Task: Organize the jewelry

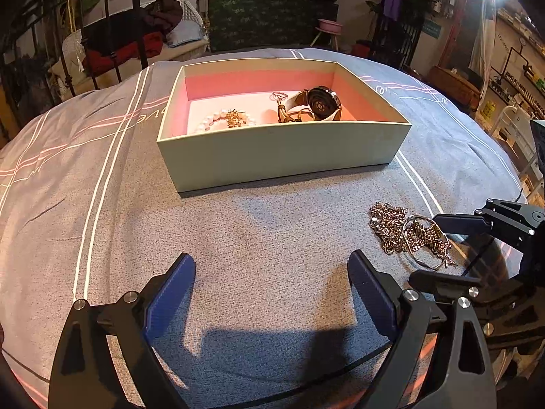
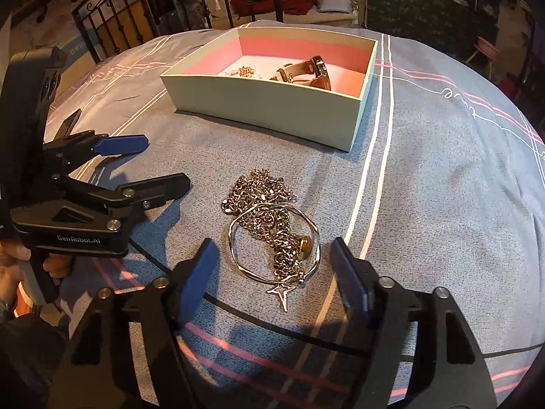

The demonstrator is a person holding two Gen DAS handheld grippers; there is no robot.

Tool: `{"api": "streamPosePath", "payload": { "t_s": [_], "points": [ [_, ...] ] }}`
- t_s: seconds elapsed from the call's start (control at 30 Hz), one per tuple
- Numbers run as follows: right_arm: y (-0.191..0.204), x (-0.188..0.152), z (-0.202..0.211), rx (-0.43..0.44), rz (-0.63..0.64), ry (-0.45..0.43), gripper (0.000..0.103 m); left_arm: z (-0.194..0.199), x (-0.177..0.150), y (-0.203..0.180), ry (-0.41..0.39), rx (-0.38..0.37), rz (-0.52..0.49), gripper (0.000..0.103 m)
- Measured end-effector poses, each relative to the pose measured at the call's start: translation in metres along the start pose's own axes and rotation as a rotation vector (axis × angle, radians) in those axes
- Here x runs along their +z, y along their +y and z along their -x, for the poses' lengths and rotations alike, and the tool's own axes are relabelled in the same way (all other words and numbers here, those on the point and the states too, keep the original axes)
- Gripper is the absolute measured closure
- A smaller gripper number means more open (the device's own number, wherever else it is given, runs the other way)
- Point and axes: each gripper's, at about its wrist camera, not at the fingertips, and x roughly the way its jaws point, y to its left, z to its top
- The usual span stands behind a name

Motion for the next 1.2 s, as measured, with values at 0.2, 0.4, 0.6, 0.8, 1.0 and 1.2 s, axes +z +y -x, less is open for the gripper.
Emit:
{"api": "streamPosePath", "payload": {
  "t_s": [0.2,0.4,0.6,0.8,1.0,1.2],
  "points": [
    [0.002,0.001,0.002,0.011,0.000,-0.018,0.049,0.001,0.001,-0.001,-0.001,-0.001,-0.002,0.014],
    [-0.004,0.002,0.019,-0.005,-0.022,-0.073,0.049,0.002,0.000,-0.003,0.002,-0.002,-0.007,0.014],
    [-0.023,0.002,0.032,-0.070,-0.050,-0.097,0.049,0.002,0.002,-0.014,0.006,-0.026,-0.050,0.014],
    [-0.036,-0.003,0.038,-0.115,-0.069,-0.095,0.049,-0.005,0.019,-0.045,0.008,-0.092,-0.113,0.014],
    [-0.041,-0.010,0.039,-0.112,-0.092,-0.089,0.049,-0.026,0.030,-0.063,0.052,-0.047,-0.147,0.016],
    [-0.034,-0.006,0.034,-0.087,-0.079,-0.094,0.049,-0.017,0.023,-0.015,0.053,0.059,-0.052,0.017]
  ]
}}
